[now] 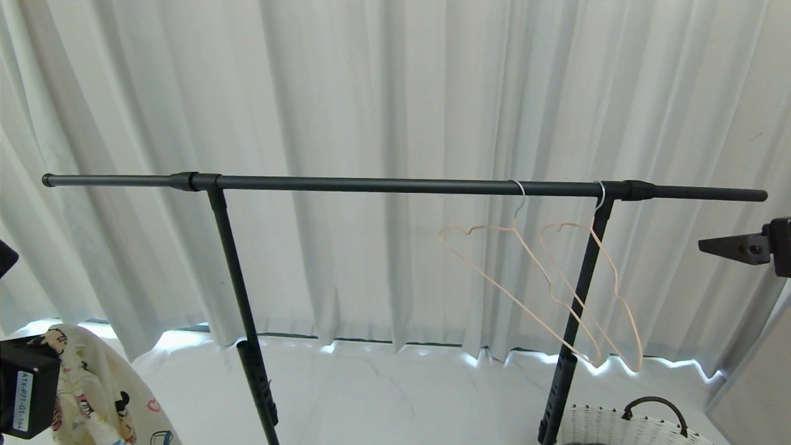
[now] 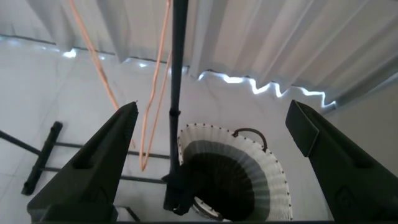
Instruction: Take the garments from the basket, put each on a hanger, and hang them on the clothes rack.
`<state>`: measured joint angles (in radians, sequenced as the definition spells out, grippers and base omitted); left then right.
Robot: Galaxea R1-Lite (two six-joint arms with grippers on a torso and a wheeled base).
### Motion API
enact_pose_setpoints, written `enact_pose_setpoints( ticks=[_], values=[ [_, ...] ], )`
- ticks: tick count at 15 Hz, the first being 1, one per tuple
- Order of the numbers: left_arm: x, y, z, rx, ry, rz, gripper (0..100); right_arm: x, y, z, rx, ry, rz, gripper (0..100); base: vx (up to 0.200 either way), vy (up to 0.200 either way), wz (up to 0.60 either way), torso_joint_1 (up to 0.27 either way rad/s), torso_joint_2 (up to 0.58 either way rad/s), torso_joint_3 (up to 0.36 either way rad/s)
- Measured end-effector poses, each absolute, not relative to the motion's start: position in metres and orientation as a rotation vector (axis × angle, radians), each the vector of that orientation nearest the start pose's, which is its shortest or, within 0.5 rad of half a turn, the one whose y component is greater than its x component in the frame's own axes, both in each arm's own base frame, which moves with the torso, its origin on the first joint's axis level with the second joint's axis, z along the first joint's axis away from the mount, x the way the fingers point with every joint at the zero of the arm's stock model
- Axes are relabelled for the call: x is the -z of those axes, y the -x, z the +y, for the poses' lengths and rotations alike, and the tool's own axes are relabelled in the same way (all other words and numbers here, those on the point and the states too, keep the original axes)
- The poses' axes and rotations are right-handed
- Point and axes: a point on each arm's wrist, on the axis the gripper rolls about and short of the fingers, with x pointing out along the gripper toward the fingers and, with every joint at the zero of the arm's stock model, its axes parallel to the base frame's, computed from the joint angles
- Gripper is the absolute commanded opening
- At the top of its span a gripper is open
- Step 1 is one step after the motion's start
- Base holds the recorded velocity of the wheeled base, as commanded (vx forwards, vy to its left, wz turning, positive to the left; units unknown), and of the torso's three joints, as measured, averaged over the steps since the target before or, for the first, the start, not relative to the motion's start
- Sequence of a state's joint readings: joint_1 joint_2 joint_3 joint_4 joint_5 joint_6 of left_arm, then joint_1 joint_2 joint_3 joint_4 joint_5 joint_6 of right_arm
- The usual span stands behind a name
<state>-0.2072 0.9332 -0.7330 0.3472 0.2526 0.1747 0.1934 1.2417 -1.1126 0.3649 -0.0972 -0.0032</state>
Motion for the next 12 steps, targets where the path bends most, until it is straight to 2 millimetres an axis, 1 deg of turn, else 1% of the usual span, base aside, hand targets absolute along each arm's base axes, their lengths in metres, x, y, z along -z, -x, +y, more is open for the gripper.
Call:
enact_pose_setpoints(
  ticks=[1, 4, 7, 10, 12],
  values=[
    [-0.227, -0.094, -0.014, 0.003, -0.296, 0.538, 0, -0.284, -0.175, 0.032, -0.097, 0.077, 0.504, 100, 0.200, 0.000, 0.00, 0.002, 0.00, 0.002],
    [-0.226, -0.094, -0.014, 0.002, -0.297, 0.542, 0, -0.271, -0.180, 0.037, -0.114, 0.087, 0.552, 100, 0.000, 0.000, 0.00, 0.000, 0.00, 0.000],
    [-0.224, -0.095, -0.014, 0.004, -0.299, 0.550, 0, -0.257, -0.192, 0.051, -0.119, 0.039, 0.574, 100, 0.000, 0.000, 0.00, 0.000, 0.00, 0.000],
    [-0.222, -0.095, -0.014, 0.003, -0.300, 0.558, 0, -0.229, -0.205, 0.068, -0.036, -0.004, 0.621, 100, 0.000, 0.000, 0.00, 0.000, 0.00, 0.000],
    [-0.222, -0.095, -0.014, 0.003, -0.300, 0.559, 0, -0.211, -0.215, 0.074, -0.022, -0.015, 0.649, 100, 0.000, 0.000, 0.00, 0.000, 0.00, 0.000]
  ],
)
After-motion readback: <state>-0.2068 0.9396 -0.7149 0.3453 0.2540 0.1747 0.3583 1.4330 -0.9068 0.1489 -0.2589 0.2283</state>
